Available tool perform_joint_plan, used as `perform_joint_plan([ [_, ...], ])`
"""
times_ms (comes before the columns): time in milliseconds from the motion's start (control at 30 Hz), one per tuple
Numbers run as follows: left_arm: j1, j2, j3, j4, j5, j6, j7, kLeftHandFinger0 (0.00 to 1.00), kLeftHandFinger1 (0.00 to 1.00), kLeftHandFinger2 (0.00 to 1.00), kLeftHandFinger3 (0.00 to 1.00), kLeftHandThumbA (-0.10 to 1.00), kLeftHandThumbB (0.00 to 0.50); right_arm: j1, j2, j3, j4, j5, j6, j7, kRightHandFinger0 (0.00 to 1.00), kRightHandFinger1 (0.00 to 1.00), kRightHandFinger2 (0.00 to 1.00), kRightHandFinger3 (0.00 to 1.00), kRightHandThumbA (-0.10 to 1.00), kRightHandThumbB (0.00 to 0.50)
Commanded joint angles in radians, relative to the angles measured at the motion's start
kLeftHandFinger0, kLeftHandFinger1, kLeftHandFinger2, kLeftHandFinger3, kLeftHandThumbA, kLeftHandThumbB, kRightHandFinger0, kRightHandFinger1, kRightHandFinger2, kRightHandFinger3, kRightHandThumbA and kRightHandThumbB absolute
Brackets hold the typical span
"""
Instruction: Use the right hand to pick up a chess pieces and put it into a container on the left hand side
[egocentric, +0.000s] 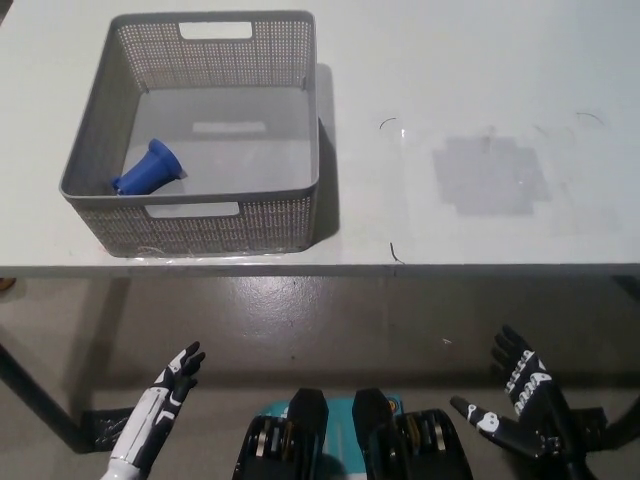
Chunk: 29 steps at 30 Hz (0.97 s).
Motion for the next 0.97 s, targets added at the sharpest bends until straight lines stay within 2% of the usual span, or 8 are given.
perform_joint_plan([
  [0,-0.028,-0.002,0.017,-0.001,0.001,-0.044,0.030,1.00,1.00,1.00,1.00,1.00,0.191,-0.041,0.006,-0.007,0.018,0.035,-0.055,0.037,1.00,1.00,1.00,1.00,1.00,0.040],
  [100,-0.030,0.001,0.017,-0.003,-0.005,-0.044,0.025,1.00,1.00,1.00,1.00,1.00,0.184,-0.052,-0.001,-0.003,0.040,0.024,-0.063,0.041,1.00,1.00,1.00,1.00,1.00,0.051],
  [233,-0.033,0.003,0.017,0.004,0.000,-0.052,0.025,1.00,1.00,1.00,1.00,1.00,0.151,-0.060,-0.007,0.003,0.065,0.006,-0.067,0.040,1.00,1.00,1.00,1.00,1.00,0.055],
  [433,-0.035,-0.004,0.023,0.008,-0.009,-0.044,0.029,1.00,1.00,1.00,1.00,1.00,0.178,-0.063,-0.025,0.022,0.076,-0.042,-0.075,0.032,1.00,1.00,1.00,1.00,1.00,0.064],
  [533,-0.031,-0.006,0.029,-0.002,-0.002,-0.036,0.038,1.00,1.00,1.00,1.00,1.00,0.165,-0.062,-0.028,0.028,0.067,-0.041,-0.062,0.035,1.00,1.00,1.00,1.00,1.00,0.071],
  [667,-0.039,-0.008,0.035,-0.013,0.001,-0.018,0.040,1.00,1.00,1.00,1.00,1.00,0.170,-0.073,-0.029,0.029,0.065,-0.038,-0.054,0.030,1.00,1.00,1.00,1.00,1.00,0.069],
  [700,-0.039,-0.007,0.035,-0.014,0.001,-0.015,0.037,1.00,1.00,1.00,1.00,1.00,0.185,-0.073,-0.029,0.029,0.060,-0.041,-0.045,0.026,1.00,1.00,1.00,1.00,1.00,0.078],
  [933,-0.043,-0.008,0.039,-0.020,0.008,-0.015,0.037,1.00,1.00,1.00,1.00,1.00,0.186,-0.082,-0.028,0.029,0.059,-0.039,-0.047,0.025,1.00,1.00,1.00,1.00,1.00,0.079],
])
